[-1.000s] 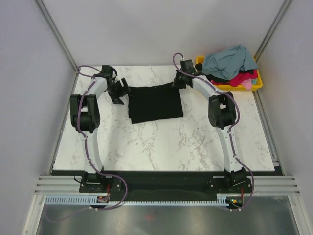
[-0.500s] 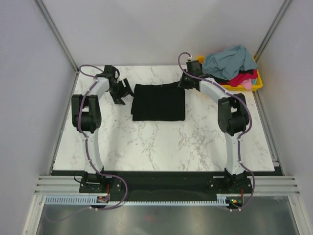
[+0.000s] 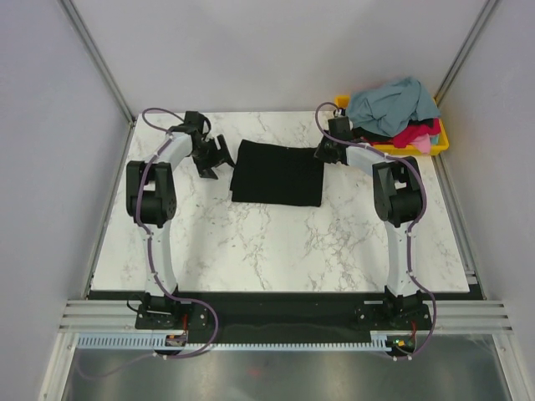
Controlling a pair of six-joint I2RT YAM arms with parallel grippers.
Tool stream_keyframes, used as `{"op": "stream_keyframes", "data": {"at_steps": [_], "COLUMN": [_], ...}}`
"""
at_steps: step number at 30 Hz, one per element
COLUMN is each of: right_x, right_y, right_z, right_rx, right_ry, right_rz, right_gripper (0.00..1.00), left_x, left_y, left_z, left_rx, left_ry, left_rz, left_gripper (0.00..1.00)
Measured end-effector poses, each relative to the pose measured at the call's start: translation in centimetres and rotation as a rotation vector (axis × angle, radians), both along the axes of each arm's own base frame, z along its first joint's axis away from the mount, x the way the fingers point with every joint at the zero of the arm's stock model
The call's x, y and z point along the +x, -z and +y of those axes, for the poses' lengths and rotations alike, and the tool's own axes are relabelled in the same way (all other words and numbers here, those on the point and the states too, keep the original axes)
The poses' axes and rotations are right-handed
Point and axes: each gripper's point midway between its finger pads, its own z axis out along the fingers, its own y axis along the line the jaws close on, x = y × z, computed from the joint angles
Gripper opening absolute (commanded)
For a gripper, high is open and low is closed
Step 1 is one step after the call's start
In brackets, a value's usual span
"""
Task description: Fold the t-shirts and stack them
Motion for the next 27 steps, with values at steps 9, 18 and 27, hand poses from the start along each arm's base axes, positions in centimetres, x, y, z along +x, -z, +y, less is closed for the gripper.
{"op": "stream_keyframes", "data": {"at_steps": [9, 18, 27], "right_x": [0.1, -2.2, -7.1], "right_y": [0.0, -1.9, -8.7], "right_z": [0.2, -0.1, -4.4], "right_rx": [0.015, -0.059, -0.168], "right_ry": [-0.032, -0.105, -0.022], "right_rz": [-0.029, -0.008, -0.038], "right_gripper": [0.51, 0.92, 0.98], "left_x": [2.7, 3.6, 4.8], "left_y": [-2.6, 1.1, 1.7], "left_z": [-4.1, -7.2, -8.7], "left_rx": [0.008, 0.096, 0.077], "left_ry": [0.102, 0.137, 0.142], "left_rz": [-0.123, -0.111, -0.127], "left_gripper": [0.92, 0.70, 0.02]}}
